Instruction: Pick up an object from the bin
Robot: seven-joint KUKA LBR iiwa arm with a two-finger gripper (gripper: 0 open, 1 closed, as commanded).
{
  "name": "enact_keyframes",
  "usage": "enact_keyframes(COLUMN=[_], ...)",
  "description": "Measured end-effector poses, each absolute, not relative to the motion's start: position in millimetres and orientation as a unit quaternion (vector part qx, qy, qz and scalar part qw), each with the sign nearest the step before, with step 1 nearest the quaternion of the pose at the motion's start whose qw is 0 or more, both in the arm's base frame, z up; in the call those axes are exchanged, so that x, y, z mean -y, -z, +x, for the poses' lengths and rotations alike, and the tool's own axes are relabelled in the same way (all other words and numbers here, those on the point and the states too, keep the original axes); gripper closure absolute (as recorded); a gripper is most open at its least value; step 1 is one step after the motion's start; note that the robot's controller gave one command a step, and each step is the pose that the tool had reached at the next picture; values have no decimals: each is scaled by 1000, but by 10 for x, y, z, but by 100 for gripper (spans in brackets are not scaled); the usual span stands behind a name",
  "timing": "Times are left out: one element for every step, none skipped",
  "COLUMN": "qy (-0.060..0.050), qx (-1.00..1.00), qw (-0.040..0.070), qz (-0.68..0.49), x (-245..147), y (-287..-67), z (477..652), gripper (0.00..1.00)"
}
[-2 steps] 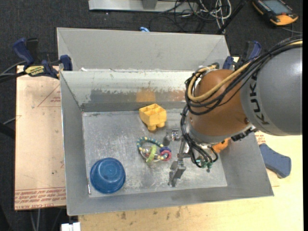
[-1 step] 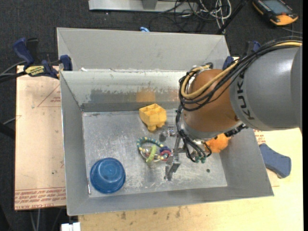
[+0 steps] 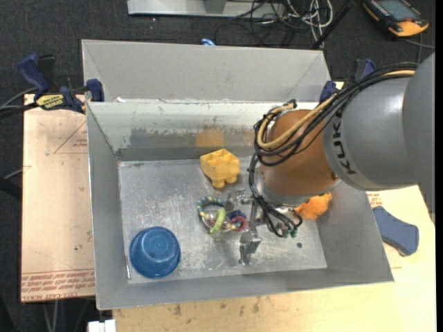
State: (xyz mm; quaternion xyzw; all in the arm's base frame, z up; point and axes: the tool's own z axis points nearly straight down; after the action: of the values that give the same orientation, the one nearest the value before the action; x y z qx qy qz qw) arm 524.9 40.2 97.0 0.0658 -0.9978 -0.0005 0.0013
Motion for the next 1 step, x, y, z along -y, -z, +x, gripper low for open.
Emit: enact_keyframes(qy=[1], qx=[992], qw=[-1], qz=[124], x=[-766], y=[-731], z=[5511], gripper=[100])
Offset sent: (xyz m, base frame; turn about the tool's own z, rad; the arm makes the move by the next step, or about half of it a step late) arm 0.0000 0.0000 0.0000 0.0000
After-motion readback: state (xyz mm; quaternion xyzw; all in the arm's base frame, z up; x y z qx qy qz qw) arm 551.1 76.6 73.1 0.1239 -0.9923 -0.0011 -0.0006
